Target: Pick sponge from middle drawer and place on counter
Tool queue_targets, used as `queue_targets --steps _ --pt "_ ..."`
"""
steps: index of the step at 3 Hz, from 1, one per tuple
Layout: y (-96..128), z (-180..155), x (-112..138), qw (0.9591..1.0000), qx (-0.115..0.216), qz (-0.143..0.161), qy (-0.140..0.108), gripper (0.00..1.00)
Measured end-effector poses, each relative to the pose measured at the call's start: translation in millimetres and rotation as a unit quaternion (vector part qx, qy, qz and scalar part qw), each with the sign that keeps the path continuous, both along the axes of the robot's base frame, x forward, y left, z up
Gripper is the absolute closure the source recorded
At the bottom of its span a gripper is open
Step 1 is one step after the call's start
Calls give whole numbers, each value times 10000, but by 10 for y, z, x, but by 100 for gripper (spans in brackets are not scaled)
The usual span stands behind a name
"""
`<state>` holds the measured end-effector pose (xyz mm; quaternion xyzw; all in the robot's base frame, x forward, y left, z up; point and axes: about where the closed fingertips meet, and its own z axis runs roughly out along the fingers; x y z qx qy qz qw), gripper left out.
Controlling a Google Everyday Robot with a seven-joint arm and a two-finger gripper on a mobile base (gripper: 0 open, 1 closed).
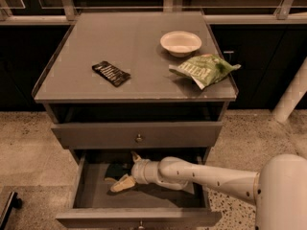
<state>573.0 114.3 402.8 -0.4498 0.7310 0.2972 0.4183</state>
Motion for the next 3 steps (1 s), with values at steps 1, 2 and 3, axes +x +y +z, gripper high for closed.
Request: queue_targets --steps 1,2,3 --pt "160 -150 63 9999 -81 99 -18 0" --pt "268 -262 75 9998 -165 150 -10 0" --pt "266 -358 42 9995 -285 131 50 0"
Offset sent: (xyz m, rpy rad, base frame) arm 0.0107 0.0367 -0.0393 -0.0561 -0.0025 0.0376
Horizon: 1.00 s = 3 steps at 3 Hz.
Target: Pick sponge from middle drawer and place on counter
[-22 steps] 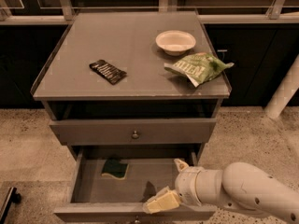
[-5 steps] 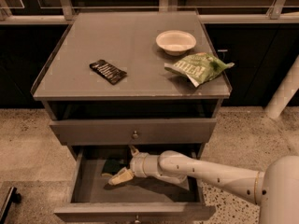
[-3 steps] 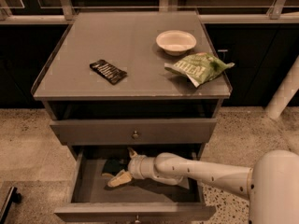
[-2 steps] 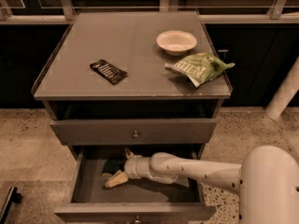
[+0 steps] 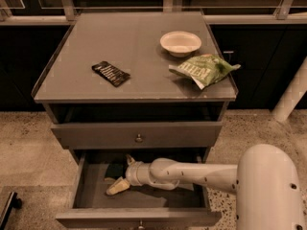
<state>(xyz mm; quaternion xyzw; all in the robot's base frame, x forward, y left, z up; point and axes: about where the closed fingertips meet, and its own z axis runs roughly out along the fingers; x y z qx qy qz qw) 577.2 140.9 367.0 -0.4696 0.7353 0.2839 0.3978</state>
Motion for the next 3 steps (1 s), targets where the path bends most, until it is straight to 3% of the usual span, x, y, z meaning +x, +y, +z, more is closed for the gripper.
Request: queue_targets --steps 1,3 --pt "-64 -71 -33 9999 -141 -51 51 14" --pt "-66 -75 -34 9999 -145 -51 51 56"
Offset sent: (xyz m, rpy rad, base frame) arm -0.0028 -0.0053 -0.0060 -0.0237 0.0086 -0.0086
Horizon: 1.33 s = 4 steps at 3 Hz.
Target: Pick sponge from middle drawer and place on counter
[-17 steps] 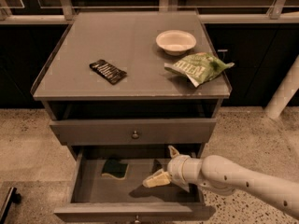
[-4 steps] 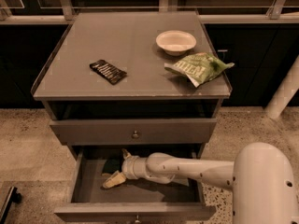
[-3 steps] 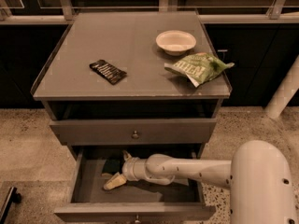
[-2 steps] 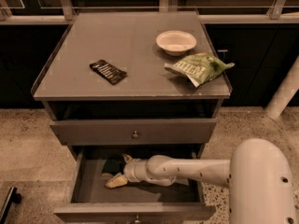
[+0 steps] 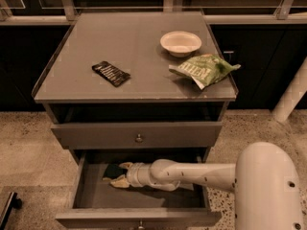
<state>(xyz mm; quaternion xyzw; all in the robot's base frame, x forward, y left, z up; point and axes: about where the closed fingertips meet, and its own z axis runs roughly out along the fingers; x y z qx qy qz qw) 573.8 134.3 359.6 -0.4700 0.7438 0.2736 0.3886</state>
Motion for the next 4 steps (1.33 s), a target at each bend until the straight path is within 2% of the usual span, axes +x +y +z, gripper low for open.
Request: queue_targets --steps 2,3,4 --pt "1 0 0 10000 0 1 0 100" --pt "30 142 -79 9998 82 152 -30 100" --pt "-15 444 -223 10000 -6 42 7 100"
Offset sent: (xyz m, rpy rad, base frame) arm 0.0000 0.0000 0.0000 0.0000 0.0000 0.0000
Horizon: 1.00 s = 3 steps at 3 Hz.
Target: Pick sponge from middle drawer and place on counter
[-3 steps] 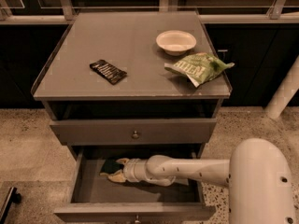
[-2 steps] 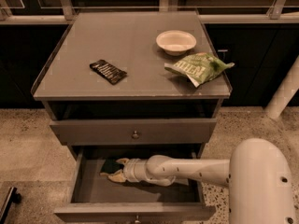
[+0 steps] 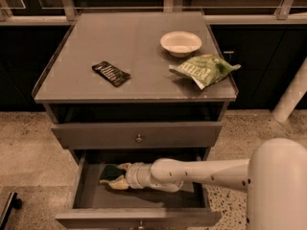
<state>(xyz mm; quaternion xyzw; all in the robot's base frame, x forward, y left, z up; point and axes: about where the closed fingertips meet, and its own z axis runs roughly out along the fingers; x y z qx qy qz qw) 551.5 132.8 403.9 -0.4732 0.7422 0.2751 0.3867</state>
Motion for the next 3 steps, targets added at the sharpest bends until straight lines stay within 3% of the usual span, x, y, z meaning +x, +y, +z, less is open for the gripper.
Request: queue_targets --steps 1,2,3 --pt "-20 458 -214 9991 -262 -321 -73 100" --pt "-65 903 -453 9954 -572 -687 -339 100" --pt "-301 969 -554 9907 -871 -866 -581 100"
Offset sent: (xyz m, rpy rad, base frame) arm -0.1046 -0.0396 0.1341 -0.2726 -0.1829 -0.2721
